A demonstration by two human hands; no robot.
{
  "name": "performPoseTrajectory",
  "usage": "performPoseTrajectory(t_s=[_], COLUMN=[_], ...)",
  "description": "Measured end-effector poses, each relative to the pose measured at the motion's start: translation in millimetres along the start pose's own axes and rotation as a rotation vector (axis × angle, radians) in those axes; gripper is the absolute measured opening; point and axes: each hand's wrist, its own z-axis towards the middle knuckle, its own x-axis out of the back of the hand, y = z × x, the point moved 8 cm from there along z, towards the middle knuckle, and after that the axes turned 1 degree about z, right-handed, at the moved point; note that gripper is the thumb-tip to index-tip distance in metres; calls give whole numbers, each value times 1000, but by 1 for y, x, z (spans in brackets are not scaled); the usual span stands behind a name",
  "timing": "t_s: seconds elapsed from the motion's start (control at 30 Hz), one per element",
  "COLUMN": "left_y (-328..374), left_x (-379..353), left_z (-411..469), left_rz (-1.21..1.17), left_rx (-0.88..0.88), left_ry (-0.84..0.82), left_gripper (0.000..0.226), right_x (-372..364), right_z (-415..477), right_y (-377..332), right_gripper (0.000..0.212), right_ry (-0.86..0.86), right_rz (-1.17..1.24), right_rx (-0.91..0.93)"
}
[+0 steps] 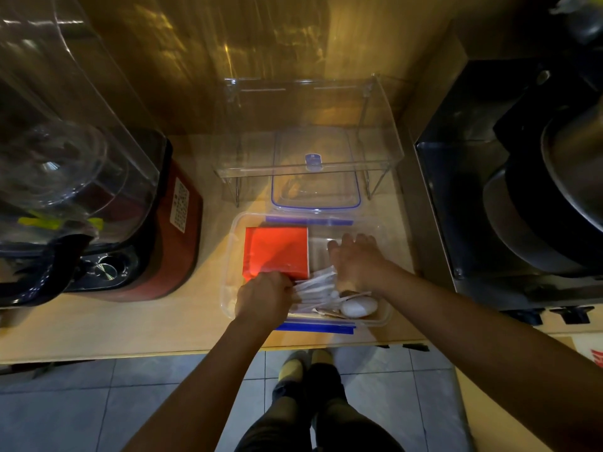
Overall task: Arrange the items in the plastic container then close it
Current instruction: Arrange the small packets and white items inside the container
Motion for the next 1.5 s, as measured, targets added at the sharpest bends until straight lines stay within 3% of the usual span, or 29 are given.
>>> performPoseTrajectory(t_s=[0.1, 0.3, 0.43, 0.53, 0.63, 0.8, 0.87, 0.97, 1.07, 1.13, 1.23, 1.33, 1.4, 1.47, 1.5], left_y=[-1, -4, -8, -6, -2, 19, 21, 24, 26, 26, 27, 24, 19, 12, 10], left_x=[0, -1, -5, -7, -5, -3, -1, -2, -7, -9, -7, -1, 1, 0, 0], left_z=[0, -1, -2, -3, -5, -19, -22, -24, -22, -20, -20, -22, -24, -25, -25], left_rz=[14, -24, -43, -57, -28, -93, -108, -47, 20, 50, 73, 159, 204, 220, 222], left_rx=[10, 14, 25, -10, -46, -365, -460, -528, -510, -484, -483, -437, -369, -318, -305], left_ry=[5, -24, -95, -127, -89, -142, -156, -178, -173, -156, -100, 9, 49, 61, 63], left_gripper=[24, 23, 19, 18, 22, 28, 40, 52, 54, 56, 57, 69, 81, 89, 91], right_x=[17, 15, 22, 23, 8, -12, -17, -16, -4, 7, 18, 13, 7, 9, 7], right_z=[2, -2, -11, -9, -2, 5, 6, 10, 9, 7, 4, 0, 2, 2, 3], right_y=[11, 26, 31, 32, 26, 22, 24, 23, 23, 18, -8, -34, -34, -33, -32], right_gripper=[55, 68, 23, 26, 56, 70, 72, 63, 48, 34, 6, 9, 10, 29, 23], right_ry=[54, -63, -56, 27, 121, 225, 261, 296, 375, 408, 339, 190, 118, 140, 133], right_rz=[41, 262, 687, 794, 666, 707, 754, 727, 506, 471, 508, 366, 357, 342, 331], right_rx=[-7, -107, -116, -212, -386, -517, -533, -493, -411, -269, 92, 318, 296, 280, 264])
